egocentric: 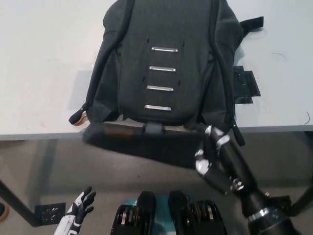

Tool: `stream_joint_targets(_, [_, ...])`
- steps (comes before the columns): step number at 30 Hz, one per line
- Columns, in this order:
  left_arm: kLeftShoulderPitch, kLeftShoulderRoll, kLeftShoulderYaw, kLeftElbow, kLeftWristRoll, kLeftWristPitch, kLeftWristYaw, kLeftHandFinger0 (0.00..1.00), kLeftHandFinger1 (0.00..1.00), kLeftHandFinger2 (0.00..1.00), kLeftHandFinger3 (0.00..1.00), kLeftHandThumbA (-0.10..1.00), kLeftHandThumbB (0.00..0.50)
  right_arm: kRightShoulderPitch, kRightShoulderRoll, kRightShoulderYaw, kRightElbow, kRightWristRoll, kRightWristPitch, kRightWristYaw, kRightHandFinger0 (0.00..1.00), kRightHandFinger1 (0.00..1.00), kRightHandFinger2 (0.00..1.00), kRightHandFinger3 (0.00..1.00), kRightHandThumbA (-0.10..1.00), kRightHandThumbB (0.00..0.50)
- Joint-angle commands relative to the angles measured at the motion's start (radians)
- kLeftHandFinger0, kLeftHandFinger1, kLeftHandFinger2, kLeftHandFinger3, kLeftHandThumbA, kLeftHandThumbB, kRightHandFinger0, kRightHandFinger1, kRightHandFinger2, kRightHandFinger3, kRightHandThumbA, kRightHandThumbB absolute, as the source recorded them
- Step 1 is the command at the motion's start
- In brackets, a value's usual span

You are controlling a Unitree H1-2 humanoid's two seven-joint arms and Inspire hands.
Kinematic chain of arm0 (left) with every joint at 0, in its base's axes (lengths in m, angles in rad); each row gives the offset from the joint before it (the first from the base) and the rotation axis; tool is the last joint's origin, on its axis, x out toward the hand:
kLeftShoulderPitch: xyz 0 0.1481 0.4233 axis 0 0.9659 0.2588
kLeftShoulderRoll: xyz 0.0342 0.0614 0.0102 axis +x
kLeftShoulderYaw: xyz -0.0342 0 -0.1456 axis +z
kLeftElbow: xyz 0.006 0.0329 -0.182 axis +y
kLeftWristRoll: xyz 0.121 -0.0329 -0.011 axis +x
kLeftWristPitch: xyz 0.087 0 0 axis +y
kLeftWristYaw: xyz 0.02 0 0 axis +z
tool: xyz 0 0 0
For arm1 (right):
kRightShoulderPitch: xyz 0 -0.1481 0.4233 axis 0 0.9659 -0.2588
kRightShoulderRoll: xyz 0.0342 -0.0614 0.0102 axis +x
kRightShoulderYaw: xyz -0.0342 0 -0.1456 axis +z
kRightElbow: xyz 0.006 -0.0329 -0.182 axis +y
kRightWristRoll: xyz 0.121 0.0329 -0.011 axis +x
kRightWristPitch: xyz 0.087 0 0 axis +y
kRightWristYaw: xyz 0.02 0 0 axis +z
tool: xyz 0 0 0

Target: A bag is kept in the middle of the table with its flap loosely closed and the robot uses its right hand to adjust it and opens it

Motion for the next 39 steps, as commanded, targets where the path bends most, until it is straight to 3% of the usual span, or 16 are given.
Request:
stream_joint_targets(1, [-0.006,0.018,0.011,-0.032,-0.013,-0.001,-0.012,1.00,1.00,1.00,1.00,1.00,0.117,0.003,-0.053,0.052,0.051,-0.069,-0.081,0.058,0.61,0.73,0.77,0.84,0.42,0.136])
stream_joint_targets(3, [-0.006,0.019,0.010,-0.033,-0.018,-0.001,-0.015,1.00,1.00,1.00,1.00,1.00,0.102,0.003,-0.093,0.084,0.046,-0.113,-0.036,0.086,0.84,0.93,0.96,1.00,0.54,0.152])
stream_joint_targets(4, [-0.006,0.019,0.010,-0.032,-0.016,-0.001,-0.015,1.00,1.00,1.00,1.00,1.00,0.100,0.002,-0.106,0.096,0.049,-0.130,-0.033,0.088,0.89,0.98,1.00,1.00,0.59,0.159])
stream_joint_targets(5, [-0.007,0.020,0.009,-0.031,-0.013,-0.005,-0.014,1.00,1.00,1.00,1.00,1.00,0.089,-0.003,-0.144,0.133,0.053,-0.196,-0.007,0.108,1.00,1.00,1.00,1.00,0.68,0.173])
stream_joint_targets(10, [-0.014,0.018,0.010,-0.030,-0.008,0.000,-0.010,1.00,1.00,1.00,1.00,1.00,0.118,-0.042,-0.259,0.245,0.095,-0.304,0.057,0.209,1.00,1.00,1.00,1.00,1.00,0.258])
stream_joint_targets(18, [-0.043,0.024,0.019,-0.034,-0.023,0.013,-0.014,1.00,1.00,1.00,1.00,1.00,0.114,-0.065,-0.344,0.267,0.142,-0.229,0.115,0.292,1.00,1.00,1.00,1.00,1.00,0.276])
stream_joint_targets(21, [-0.049,0.025,0.020,-0.043,-0.030,0.030,-0.017,1.00,1.00,1.00,1.00,1.00,0.100,-0.027,-0.348,0.211,0.162,-0.219,0.108,0.241,1.00,1.00,1.00,1.00,1.00,0.267])
stream_joint_targets(23, [-0.055,0.024,0.020,-0.042,-0.025,0.029,-0.015,1.00,1.00,1.00,1.00,1.00,0.095,0.007,-0.337,0.150,0.171,-0.175,0.096,0.207,1.00,1.00,1.00,1.00,1.00,0.230])
stream_joint_targets(27, [-0.056,0.029,0.023,-0.042,-0.021,0.030,-0.013,1.00,1.00,1.00,1.00,1.00,0.086,0.065,-0.319,0.060,0.187,-0.124,0.057,0.187,1.00,1.00,1.00,1.00,1.00,0.225])
stream_joint_targets(28, [-0.058,0.028,0.023,-0.039,-0.024,0.024,-0.013,1.00,1.00,1.00,1.00,1.00,0.081,0.093,-0.304,0.016,0.191,-0.085,0.020,0.176,1.00,1.00,1.00,1.00,1.00,0.186])
stream_joint_targets(32, [-0.065,0.032,0.030,-0.036,-0.029,0.027,-0.013,1.00,1.00,1.00,1.00,1.00,0.097,0.166,-0.231,-0.110,0.198,0.017,-0.066,0.136,1.00,1.00,1.00,1.00,1.00,0.108])
stream_joint_targets(35, [-0.064,0.032,0.033,-0.036,-0.032,0.028,-0.014,1.00,1.00,1.00,1.00,1.00,0.096,0.211,-0.168,-0.191,0.207,0.084,-0.120,0.117,1.00,1.00,1.00,1.00,1.00,0.145])
stream_joint_targets(37, [-0.064,0.033,0.034,-0.034,-0.032,0.025,-0.015,1.00,1.00,1.00,1.00,1.00,0.095,0.239,-0.105,-0.248,0.224,0.175,-0.181,0.121,1.00,1.00,1.00,1.00,1.00,0.126])
stream_joint_targets(39, [-0.064,0.032,0.034,-0.033,-0.030,0.024,-0.014,1.00,1.00,1.00,1.00,1.00,0.097,0.256,-0.050,-0.291,0.232,0.222,-0.223,0.116,1.00,1.00,1.00,1.00,1.00,0.170])
